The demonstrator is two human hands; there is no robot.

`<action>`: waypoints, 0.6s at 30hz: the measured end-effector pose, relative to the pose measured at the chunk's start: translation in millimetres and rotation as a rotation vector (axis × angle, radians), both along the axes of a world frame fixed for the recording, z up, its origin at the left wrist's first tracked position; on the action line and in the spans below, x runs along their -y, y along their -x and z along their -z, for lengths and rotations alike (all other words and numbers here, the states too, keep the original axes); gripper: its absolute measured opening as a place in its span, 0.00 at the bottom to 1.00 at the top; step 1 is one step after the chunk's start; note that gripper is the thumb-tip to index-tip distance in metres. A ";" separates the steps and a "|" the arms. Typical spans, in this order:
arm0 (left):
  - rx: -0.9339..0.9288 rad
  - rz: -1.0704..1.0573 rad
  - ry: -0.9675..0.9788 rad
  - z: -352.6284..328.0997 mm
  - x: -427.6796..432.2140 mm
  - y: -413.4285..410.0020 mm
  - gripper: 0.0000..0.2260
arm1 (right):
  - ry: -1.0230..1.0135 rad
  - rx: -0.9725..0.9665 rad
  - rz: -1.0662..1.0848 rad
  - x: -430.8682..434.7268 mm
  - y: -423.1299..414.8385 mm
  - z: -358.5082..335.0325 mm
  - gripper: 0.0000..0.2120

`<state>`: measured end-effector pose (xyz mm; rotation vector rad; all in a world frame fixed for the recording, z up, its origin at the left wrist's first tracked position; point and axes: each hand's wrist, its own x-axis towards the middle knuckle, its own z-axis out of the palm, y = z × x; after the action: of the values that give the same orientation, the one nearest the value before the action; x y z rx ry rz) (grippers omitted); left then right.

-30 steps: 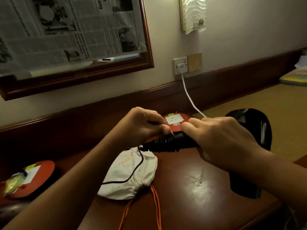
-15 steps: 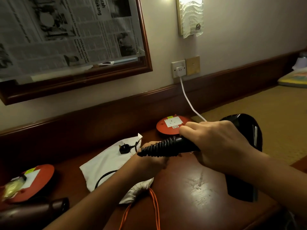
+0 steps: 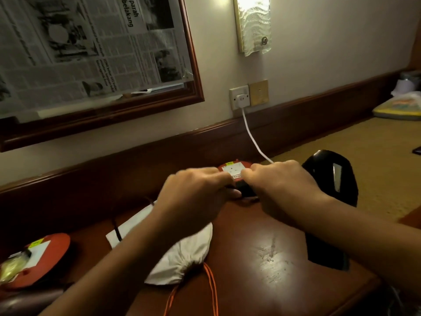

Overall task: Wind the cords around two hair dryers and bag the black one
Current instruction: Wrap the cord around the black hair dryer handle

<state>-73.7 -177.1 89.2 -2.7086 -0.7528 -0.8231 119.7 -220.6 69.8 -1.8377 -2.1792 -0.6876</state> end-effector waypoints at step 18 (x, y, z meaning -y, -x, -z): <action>0.048 0.225 0.780 57.0 -6.4 -15.8 0.21 | -0.167 -0.166 -0.004 23.4 -11.3 -35.8 0.17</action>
<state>-57.9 -170.7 32.2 -3.5253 -0.9432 -0.7499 131.0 -244.0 105.6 -1.7400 -1.9579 -0.6685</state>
